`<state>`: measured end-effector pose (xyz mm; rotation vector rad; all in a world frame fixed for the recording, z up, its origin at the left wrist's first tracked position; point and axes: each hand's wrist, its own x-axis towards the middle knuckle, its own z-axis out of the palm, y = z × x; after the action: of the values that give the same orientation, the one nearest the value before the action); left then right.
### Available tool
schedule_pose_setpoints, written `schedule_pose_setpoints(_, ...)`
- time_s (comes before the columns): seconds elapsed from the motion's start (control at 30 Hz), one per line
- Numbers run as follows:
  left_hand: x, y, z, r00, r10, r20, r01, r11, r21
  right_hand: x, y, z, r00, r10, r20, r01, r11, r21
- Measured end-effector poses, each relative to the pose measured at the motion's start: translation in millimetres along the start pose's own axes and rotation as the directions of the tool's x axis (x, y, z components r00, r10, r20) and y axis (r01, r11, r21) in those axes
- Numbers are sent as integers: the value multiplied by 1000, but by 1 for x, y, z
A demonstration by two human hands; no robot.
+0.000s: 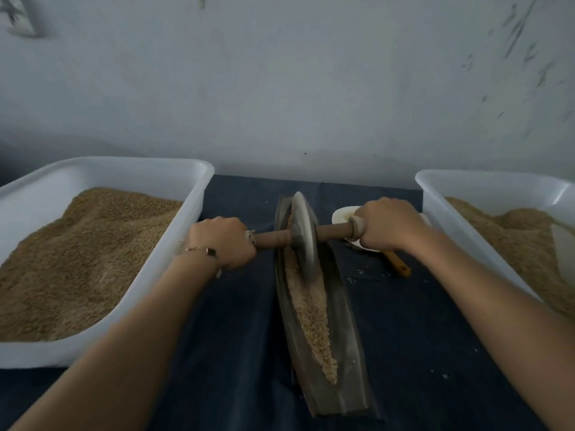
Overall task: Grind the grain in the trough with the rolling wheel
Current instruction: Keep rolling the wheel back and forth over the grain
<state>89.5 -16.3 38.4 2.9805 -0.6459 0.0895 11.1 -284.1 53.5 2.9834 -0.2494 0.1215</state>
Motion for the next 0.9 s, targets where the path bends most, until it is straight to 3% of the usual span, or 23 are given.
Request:
schedule_pose_setpoints(0.1,26,2,-19,947,23,321,5,996,-86,29,8,-7,952,25,304,-94,972,214)
schedule_pose_setpoints(0.17,40,5,-29,888,57,455,-2,993,-120,39,12,-9,894,-22,447,-119,951,286)
schedule_pose_setpoints(0.27,50,-1,-29,839,55,542,44,985,-167,52,13,-15,839,-74,539,-153,918,365)
schedule_pose_setpoints(0.37,47,-7,-26,847,46,530,76,976,-206,51,9,-22,864,-64,499,-152,913,379)
schedule_pose_setpoints(0.47,27,3,-26,934,27,356,11,995,-104,20,1,-16,948,6,320,-94,961,261)
schedule_pose_setpoints(0.53,-2,10,-18,998,57,39,-60,995,83,-18,-1,6,997,21,77,-33,986,163)
schedule_pose_setpoints(0.6,-47,13,-2,931,215,-296,-137,955,262,-66,-3,33,980,29,-195,-7,994,112)
schedule_pose_setpoints(0.7,-90,9,11,705,388,-594,-219,915,338,-117,-5,53,844,-32,-536,86,993,75)
schedule_pose_setpoints(0.8,-96,8,10,639,391,-663,-131,904,406,-131,-9,55,801,-37,-598,76,996,40)
schedule_pose_setpoints(0.9,-85,10,13,612,383,-692,-198,921,334,-115,-13,52,791,-2,-612,63,995,78)
